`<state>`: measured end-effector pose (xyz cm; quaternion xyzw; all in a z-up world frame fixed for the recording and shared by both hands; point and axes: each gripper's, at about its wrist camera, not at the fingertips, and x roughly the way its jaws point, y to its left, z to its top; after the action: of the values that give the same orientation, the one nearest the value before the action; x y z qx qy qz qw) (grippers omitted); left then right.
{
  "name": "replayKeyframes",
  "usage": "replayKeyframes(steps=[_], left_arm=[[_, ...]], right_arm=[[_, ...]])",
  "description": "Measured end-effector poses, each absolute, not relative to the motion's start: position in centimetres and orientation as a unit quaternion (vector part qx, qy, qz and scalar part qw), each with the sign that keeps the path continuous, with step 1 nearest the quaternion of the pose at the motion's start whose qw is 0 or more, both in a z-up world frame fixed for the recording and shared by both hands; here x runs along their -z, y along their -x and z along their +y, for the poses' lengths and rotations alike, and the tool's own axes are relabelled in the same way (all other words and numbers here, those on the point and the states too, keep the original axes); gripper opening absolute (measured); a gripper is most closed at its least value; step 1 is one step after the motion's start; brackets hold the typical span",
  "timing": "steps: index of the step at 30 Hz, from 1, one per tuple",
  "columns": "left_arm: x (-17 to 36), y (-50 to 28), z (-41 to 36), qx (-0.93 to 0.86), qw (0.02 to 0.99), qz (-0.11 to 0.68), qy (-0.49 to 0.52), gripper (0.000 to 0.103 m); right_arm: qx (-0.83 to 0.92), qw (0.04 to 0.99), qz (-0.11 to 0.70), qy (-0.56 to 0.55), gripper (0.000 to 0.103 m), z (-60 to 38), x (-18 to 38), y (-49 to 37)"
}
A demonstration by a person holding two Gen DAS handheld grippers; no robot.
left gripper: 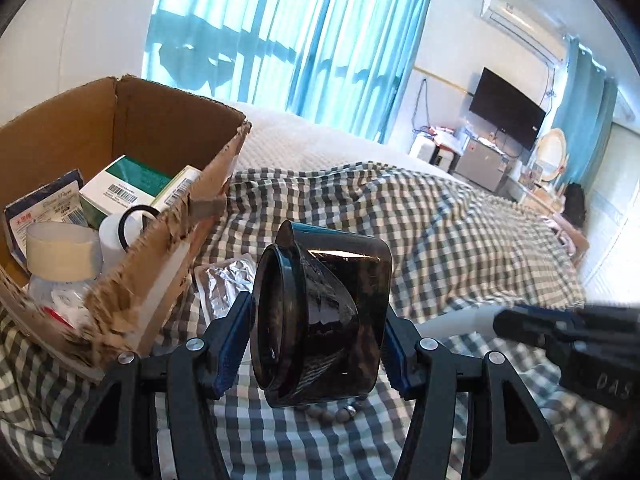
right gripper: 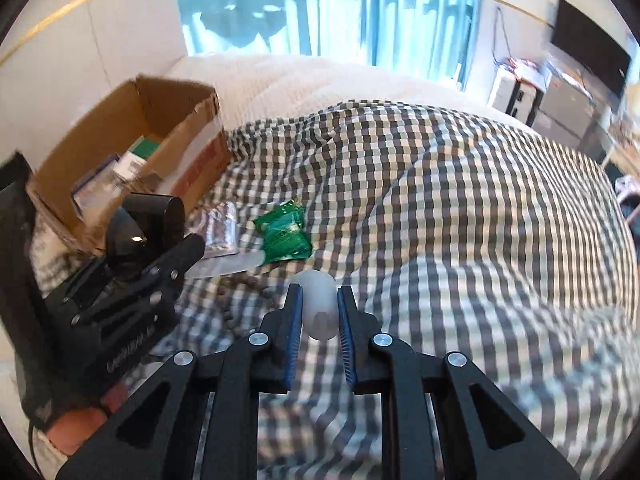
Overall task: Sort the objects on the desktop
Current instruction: 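Grasp the white foam stick with the right gripper while the left holds the black item, then carry the black item and foam stick into the box and open both grippers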
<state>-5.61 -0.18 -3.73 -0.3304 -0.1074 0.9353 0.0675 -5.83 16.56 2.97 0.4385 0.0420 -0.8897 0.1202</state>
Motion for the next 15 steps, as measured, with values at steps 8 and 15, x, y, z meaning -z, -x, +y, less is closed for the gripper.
replayKeyframes(steps=[8, 15], left_arm=[[-2.6, 5.4, -2.2, -0.937, 0.082, -0.096, 0.325, 0.06], [-7.5, 6.2, -7.6, -0.951, 0.06, -0.075, 0.294, 0.06]], right_arm=[[0.919, 0.151, 0.071, -0.358, 0.017, 13.6, -11.0, 3.6], [0.915, 0.242, 0.08, -0.313, 0.017, 5.7, -16.0, 4.2]])
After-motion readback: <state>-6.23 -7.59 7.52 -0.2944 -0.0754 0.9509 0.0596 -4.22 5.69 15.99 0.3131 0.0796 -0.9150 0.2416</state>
